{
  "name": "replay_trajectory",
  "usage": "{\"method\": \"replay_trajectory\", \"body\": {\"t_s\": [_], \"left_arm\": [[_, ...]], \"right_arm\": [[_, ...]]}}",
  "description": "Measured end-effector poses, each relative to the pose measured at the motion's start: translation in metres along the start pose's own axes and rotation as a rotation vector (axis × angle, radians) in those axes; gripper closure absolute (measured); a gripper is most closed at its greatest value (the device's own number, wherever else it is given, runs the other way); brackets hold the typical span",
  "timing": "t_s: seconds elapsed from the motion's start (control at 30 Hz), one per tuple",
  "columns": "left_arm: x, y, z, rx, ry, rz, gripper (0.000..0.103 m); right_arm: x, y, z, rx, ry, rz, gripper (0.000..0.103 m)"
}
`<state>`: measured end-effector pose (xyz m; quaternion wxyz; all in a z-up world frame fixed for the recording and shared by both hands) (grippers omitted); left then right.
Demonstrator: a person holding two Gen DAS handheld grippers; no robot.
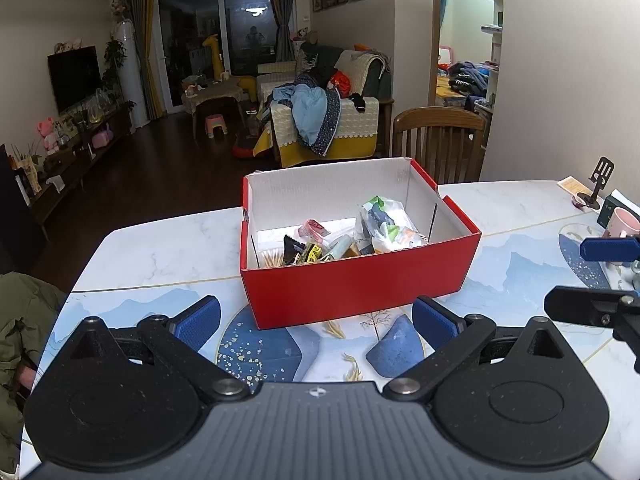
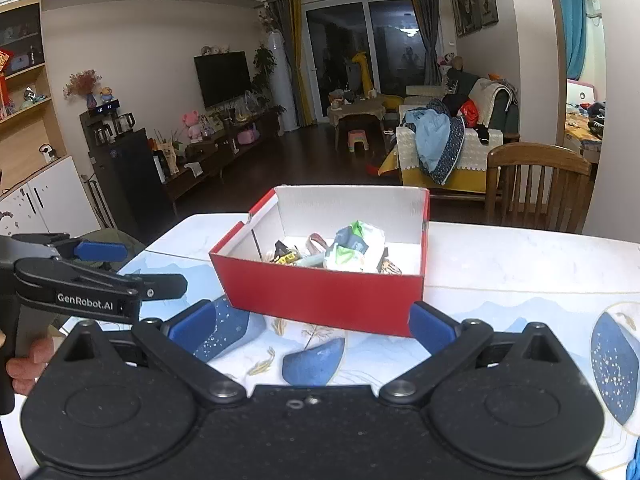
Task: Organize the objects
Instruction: 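Withdraw both tools back from the filled box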
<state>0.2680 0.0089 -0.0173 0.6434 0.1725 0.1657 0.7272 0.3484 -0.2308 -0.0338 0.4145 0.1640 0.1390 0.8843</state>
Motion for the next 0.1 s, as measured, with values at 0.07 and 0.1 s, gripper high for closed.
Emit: {"method": "replay_trajectory", "body": {"t_s": [0.07, 0.1], "left_arm": [[0.0005, 0.0009, -0.0002, 0.002, 0.004, -0.001, 0.000], [0.0008, 0.0010, -0.0008, 0.005, 0.006, -0.001, 0.000]], "right_arm": [[-0.0007, 0.0017, -0.0036, 0.007, -0.004, -0.004, 0.000], [-0.0011, 0.0022, -0.0057, 0.012, -0.008, -0.007, 0.000]]}}
Point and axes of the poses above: each gripper's, at about its wrist camera, not at the fingertips, and y roughly against the way its jaws point, x to its left, z to its top, the point moved 4 cm from there along -y, roughly the way its jaws point, and after that the axes turned 11 degrees about -x, right-handed, at the moved point
